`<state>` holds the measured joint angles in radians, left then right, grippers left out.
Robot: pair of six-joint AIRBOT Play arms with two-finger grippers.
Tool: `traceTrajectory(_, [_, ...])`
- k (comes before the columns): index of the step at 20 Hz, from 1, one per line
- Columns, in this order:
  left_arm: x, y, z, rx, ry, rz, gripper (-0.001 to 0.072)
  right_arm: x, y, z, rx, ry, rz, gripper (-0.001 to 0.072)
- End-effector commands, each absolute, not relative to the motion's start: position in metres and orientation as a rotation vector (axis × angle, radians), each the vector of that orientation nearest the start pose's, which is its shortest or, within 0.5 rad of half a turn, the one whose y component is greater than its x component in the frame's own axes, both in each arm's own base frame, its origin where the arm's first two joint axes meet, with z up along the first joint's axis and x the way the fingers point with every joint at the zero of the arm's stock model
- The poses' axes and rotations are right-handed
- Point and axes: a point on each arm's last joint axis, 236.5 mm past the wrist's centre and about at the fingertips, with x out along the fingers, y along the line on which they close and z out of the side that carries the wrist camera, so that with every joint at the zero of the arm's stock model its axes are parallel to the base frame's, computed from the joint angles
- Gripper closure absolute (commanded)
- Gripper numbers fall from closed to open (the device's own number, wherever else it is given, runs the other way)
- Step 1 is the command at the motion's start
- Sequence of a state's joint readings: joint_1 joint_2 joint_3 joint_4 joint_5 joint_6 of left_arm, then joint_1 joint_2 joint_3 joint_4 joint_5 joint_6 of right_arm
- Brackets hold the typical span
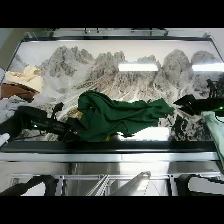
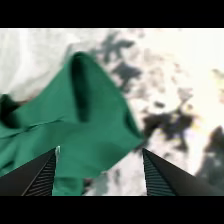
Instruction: Fold the shirts.
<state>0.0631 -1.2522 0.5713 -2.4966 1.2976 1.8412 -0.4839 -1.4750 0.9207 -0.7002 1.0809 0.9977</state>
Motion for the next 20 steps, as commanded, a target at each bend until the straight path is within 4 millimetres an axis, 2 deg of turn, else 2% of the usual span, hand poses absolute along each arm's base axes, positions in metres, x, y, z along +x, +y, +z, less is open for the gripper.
traceTrajectory(1, [0.214, -0.178, -0.087, -0.861, 1.624, -0.406, 0.0014, 0.380, -0.020, -0.089, 0.798, 1.213, 0.220, 0.0147])
traceTrajectory(5, [0.215, -0.191, -0.106, -0.825, 1.731, -0.420, 0.0014, 0.372, 0.016, -0.111, 0.787, 1.312, 0.294, 0.0149])
traceTrajectory(8, [0.230, -0.194, -0.121, -0.821, 1.769, -0.415, 0.0016, 0.365, 0.051, -0.123, 0.751, 1.383, 0.359, 0.0150])
traceTrajectory(9, [0.236, -0.195, -0.124, -0.819, 1.772, -0.417, 0.0128, 0.363, 0.062, -0.126, 0.736, 1.401, 0.381, 0.0247])
traceTrajectory(10, [0.243, -0.196, -0.124, -0.806, 1.766, -0.439, 0.0446, 0.360, 0.071, -0.127, 0.721, 1.416, 0.401, 0.0470])
traceTrajectory(11, [0.249, -0.198, -0.122, -0.787, 1.756, -0.477, 0.0703, 0.359, 0.078, -0.126, 0.712, 1.423, 0.419, 0.0596])
traceTrajectory(12, [0.256, -0.200, -0.117, -0.782, 1.748, -0.500, 0.0705, 0.358, 0.085, -0.122, 0.709, 1.423, 0.450, 0.0681])
traceTrajectory(13, [0.263, -0.202, -0.106, -0.774, 1.732, -0.530, 0.0704, 0.358, 0.091, -0.111, 0.715, 1.406, 0.498, 0.0682])
traceTrajectory(15, [0.280, -0.208, -0.066, -0.734, 1.655, -0.622, 0.0705, 0.365, 0.100, -0.069, 0.755, 1.310, 0.609, 0.0682])
traceTrajectory(16, [0.288, -0.212, -0.034, -0.702, 1.595, -0.688, 0.0704, 0.375, 0.101, -0.032, 0.786, 1.208, 0.666, 0.0682])
traceTrajectory(17, [0.294, -0.213, 0.002, -0.674, 1.529, -0.749, 0.0704, 0.386, 0.099, 0.014, 0.822, 1.072, 0.726, 0.0682])
traceTrajectory(18, [0.298, -0.212, 0.045, -0.640, 1.454, -0.804, 0.0704, 0.395, 0.093, 0.075, 0.862, 0.898, 0.796, 0.0682])
traceTrajectory(20, [0.304, -0.204, 0.132, -0.569, 1.268, -0.855, 0.0687, 0.393, 0.069, 0.205, 0.833, 0.526, 0.904, 0.0682])
